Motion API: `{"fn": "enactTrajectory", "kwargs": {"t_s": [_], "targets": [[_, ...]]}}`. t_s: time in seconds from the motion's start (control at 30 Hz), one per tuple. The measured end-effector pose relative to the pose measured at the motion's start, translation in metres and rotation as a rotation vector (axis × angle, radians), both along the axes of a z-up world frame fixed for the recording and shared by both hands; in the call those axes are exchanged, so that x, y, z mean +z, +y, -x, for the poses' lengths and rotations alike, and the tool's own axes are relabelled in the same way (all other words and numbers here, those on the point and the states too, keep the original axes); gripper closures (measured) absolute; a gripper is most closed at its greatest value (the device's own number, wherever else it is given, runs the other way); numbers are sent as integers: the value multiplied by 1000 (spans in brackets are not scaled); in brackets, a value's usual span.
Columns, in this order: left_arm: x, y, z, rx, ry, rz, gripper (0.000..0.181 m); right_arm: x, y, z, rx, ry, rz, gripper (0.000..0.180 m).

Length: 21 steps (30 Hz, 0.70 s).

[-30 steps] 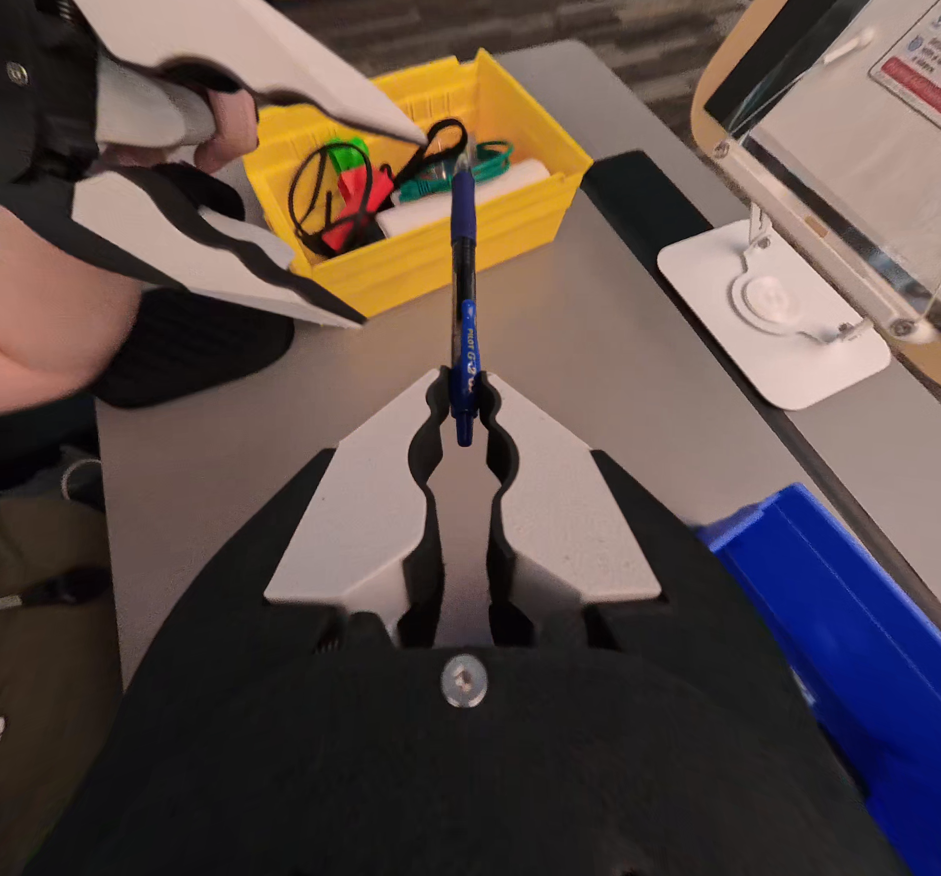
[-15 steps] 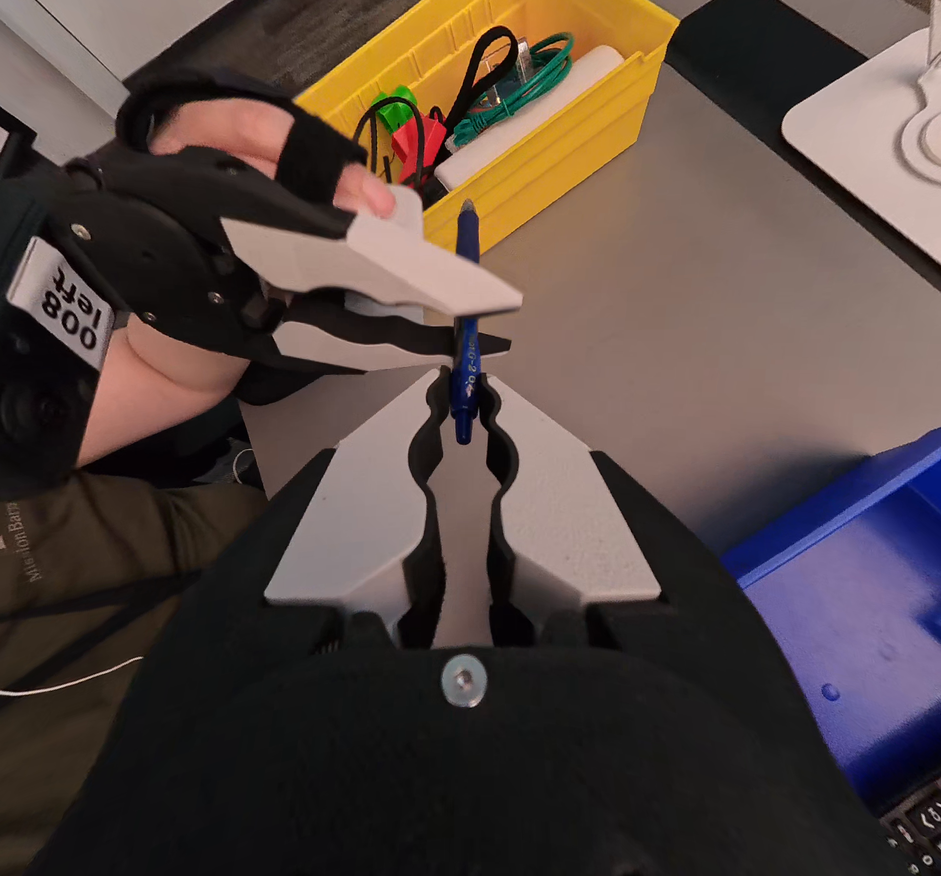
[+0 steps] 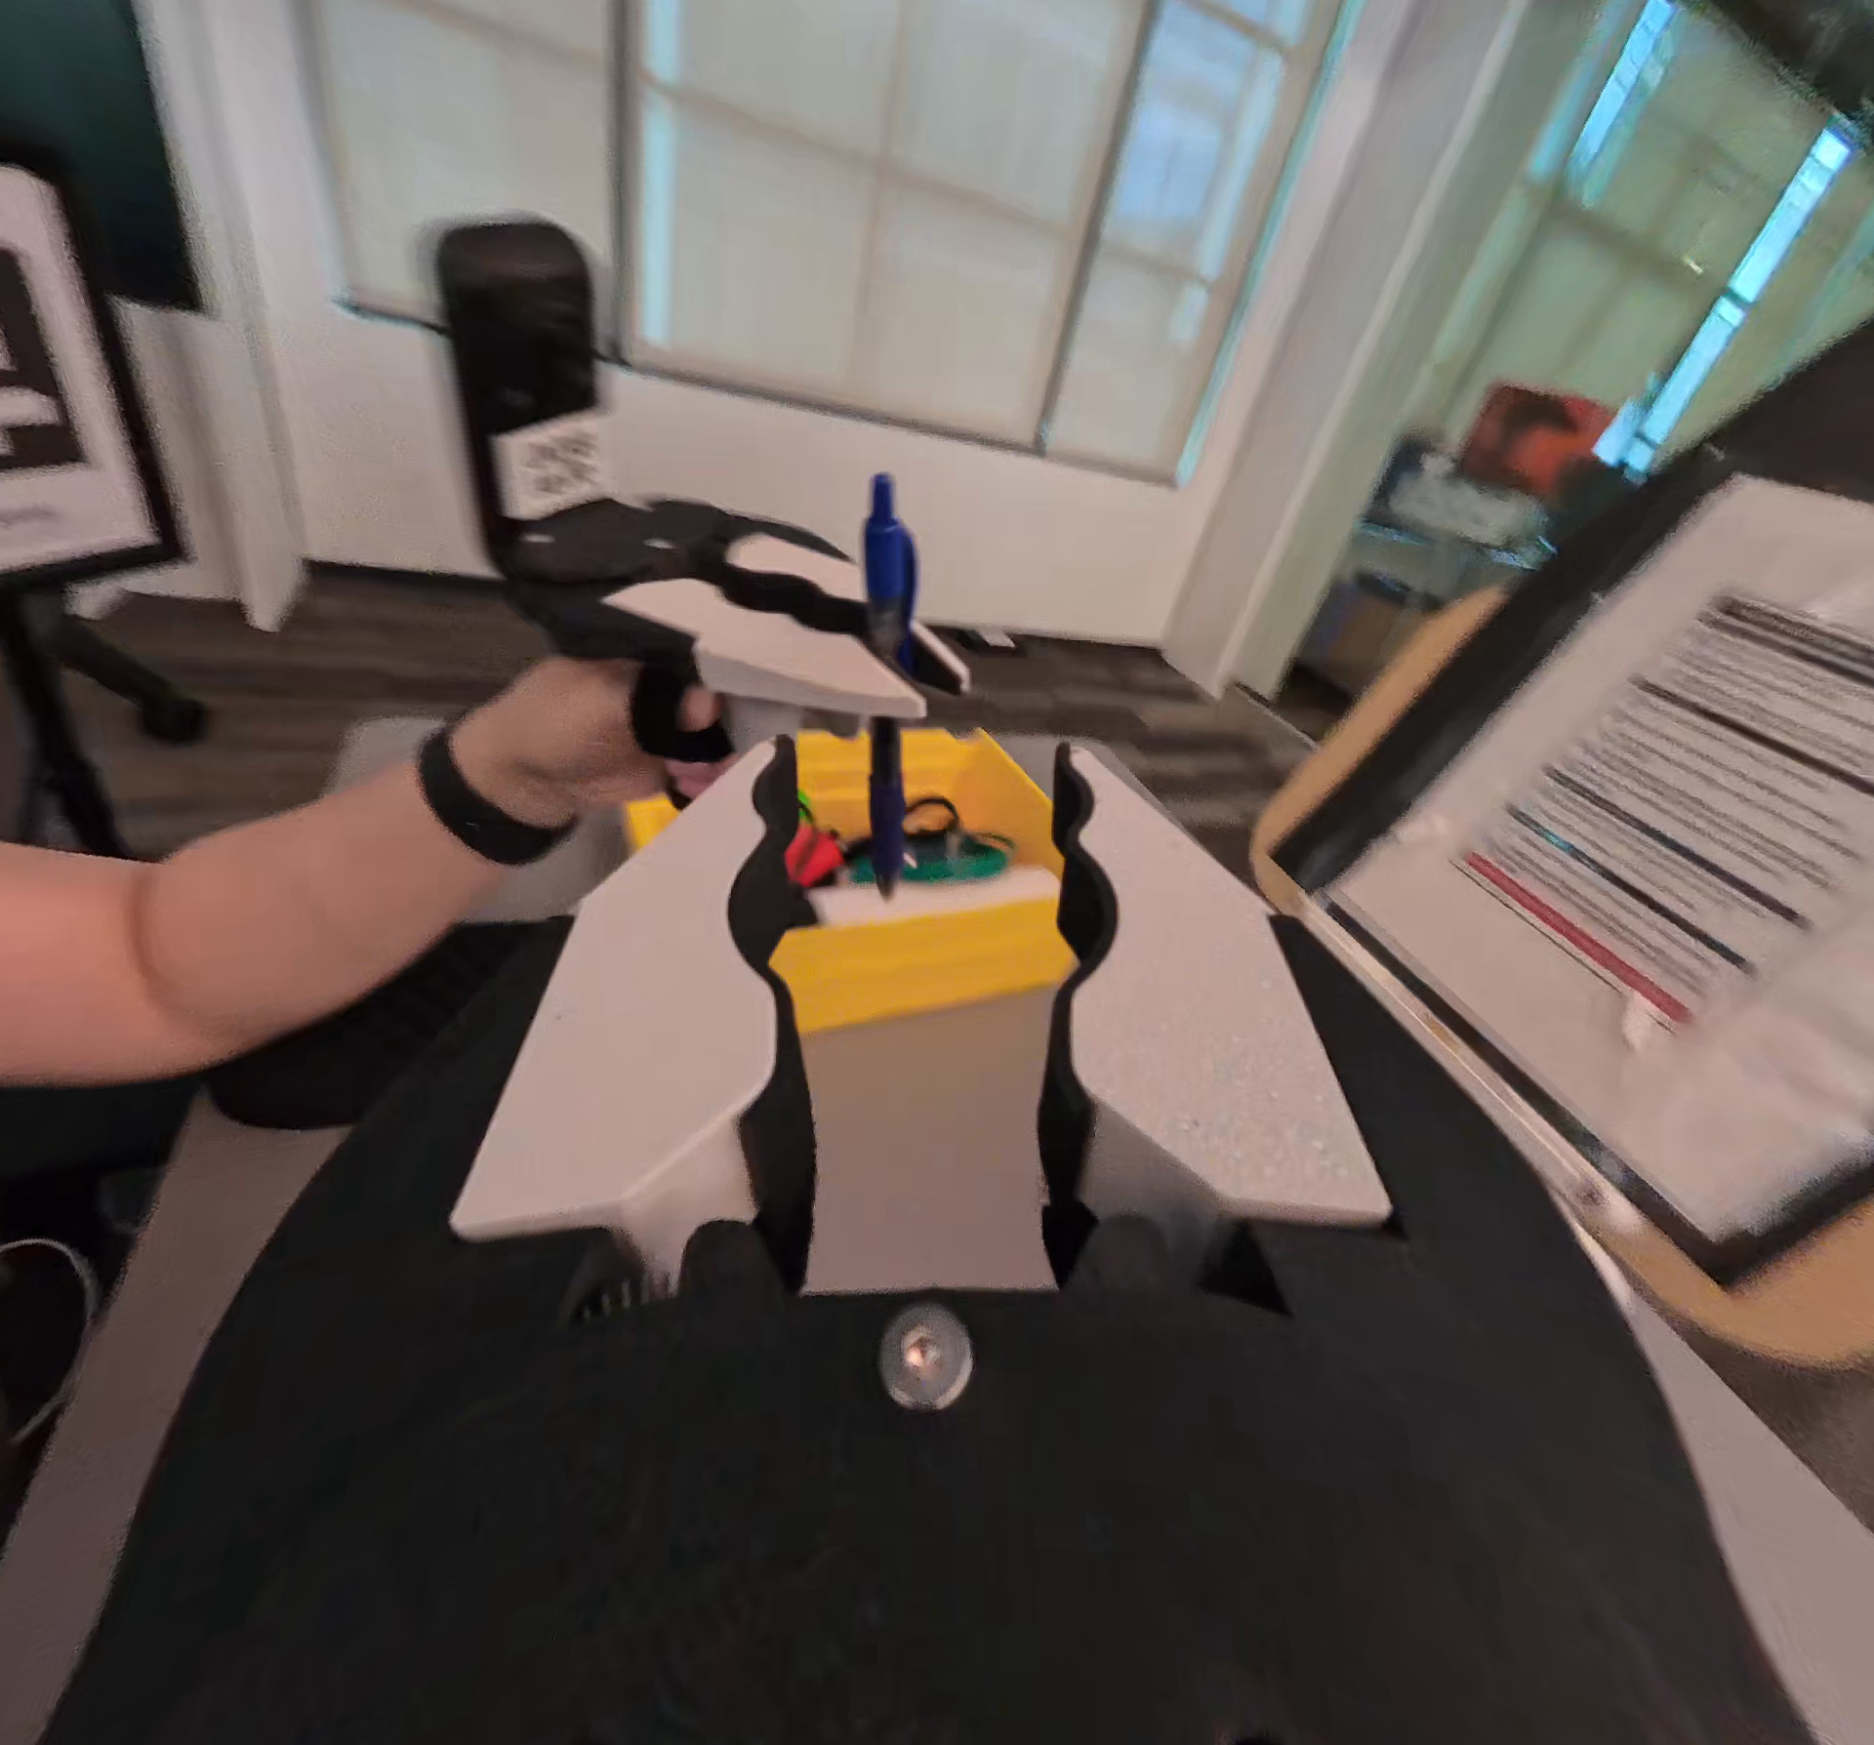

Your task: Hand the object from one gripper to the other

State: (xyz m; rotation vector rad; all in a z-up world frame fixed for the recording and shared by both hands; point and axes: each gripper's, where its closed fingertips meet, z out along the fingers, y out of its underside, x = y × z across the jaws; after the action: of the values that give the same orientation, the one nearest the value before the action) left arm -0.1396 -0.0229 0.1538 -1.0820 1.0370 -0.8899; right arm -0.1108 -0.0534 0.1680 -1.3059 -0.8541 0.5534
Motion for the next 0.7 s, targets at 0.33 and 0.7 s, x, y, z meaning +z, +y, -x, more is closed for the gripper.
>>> {"fn": "enactTrajectory", "kwargs": {"t_s": [0.33,0.7], "targets": [[29,-26,20,-458,-243,357,169,-22,1,59,374,181,229,137],[26,-13,18,-363,-201,356,114,-10,16,44,427,426,422,170]]}}
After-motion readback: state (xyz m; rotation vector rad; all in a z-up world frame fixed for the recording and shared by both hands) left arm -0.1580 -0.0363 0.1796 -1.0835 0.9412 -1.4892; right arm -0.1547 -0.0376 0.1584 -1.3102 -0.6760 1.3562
